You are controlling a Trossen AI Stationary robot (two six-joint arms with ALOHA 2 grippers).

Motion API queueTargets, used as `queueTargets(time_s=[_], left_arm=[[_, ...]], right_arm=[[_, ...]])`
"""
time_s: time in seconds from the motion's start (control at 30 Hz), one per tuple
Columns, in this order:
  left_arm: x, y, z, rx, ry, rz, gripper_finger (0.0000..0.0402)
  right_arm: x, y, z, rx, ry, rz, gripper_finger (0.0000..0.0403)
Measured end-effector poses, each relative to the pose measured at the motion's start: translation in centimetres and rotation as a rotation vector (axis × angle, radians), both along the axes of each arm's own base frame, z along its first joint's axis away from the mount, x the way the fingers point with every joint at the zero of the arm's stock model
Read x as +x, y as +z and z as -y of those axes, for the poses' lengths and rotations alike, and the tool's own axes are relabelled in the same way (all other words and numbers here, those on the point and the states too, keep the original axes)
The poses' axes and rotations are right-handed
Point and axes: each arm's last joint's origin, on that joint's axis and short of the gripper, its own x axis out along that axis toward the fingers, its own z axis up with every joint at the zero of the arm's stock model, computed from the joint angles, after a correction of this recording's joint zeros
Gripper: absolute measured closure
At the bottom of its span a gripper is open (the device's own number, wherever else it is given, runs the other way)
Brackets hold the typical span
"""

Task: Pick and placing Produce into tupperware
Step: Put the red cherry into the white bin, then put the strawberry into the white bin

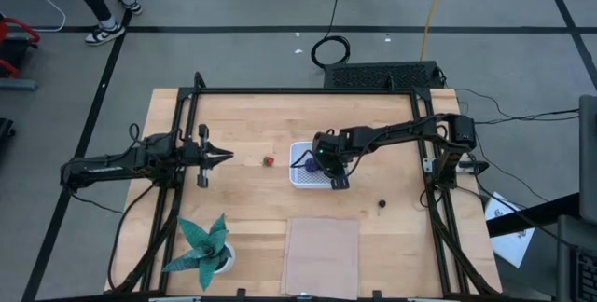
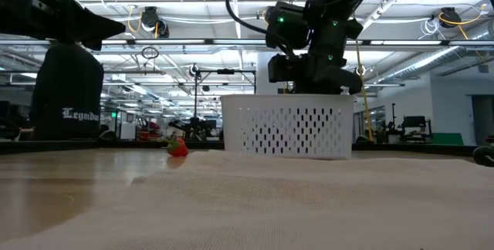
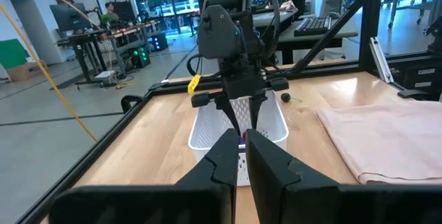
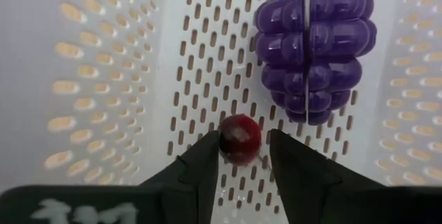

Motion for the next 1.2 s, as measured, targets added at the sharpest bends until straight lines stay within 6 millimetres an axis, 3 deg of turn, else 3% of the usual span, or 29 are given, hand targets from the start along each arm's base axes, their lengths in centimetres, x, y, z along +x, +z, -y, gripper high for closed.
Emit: queueTargets(time_s=[0.37, 0.67, 0.83, 1.0, 1.2], left_arm=[[0.0, 0.0, 0.0, 0.0, 0.0, -0.001, 0.0369], [0.0, 0.0, 0.0, -0.001, 0.0, -0.005, 0.0369], [0.0, -0.1, 0.0, -0.001, 0.0, -0.006, 0.0369], [0.0, -0.1, 0.0, -0.001, 0.0, -0.006, 0.0369], [0.0, -0.1, 0.0, -0.002, 0.0, -0.014, 0.0369]], right_arm=[[-0.2, 0.5, -0.1, 0.012, 0.018, 0.018, 0.0243], [-0.6, 3.6, -0.1, -0.096, -0.004, 0.126, 0.0249], [-1.9, 6.9, -0.5, -0.162, 0.019, 0.22, 0.0287], [-3.6, 10.4, -1.8, -0.128, 0.039, 0.34, 0.0376], [-6.5, 11.0, -3.4, -0.08, 0.073, 0.498, 0.0399]])
